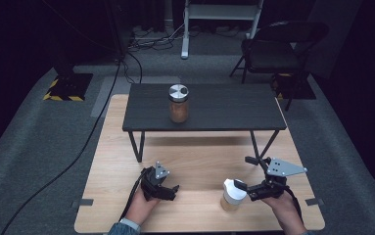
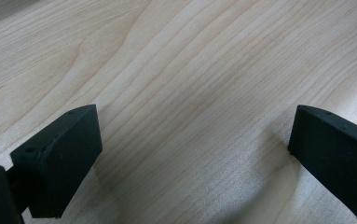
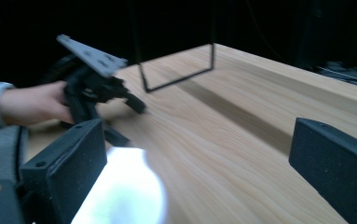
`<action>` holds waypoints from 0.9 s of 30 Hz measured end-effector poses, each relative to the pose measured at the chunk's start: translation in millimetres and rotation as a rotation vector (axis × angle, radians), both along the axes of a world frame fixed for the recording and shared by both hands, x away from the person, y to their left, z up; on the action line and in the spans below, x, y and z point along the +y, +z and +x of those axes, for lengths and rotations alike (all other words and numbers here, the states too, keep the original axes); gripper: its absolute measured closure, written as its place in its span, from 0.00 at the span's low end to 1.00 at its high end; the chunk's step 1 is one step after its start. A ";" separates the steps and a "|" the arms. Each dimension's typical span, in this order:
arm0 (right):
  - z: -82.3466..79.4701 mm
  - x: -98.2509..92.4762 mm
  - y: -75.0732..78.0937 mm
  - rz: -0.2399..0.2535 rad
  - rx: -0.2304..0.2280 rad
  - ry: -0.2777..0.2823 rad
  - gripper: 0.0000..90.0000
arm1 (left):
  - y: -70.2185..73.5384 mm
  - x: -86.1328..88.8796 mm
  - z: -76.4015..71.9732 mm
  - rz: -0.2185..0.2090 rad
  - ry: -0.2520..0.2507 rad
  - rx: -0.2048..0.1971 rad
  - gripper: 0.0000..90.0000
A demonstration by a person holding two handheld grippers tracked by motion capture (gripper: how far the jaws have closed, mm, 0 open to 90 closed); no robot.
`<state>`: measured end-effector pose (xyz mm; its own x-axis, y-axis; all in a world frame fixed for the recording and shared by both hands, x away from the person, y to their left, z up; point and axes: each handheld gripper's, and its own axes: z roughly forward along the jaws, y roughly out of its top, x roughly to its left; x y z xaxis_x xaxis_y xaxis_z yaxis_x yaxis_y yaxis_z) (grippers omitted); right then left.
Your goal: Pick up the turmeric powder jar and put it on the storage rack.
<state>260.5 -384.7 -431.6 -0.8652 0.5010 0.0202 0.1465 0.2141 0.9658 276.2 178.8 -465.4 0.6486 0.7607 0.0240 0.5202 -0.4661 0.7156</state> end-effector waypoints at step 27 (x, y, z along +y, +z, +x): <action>-15.1 28.7 -23.4 -0.239 0.080 0.089 0.19 | 0.0 0.0 0.2 0.000 0.000 0.000 0.03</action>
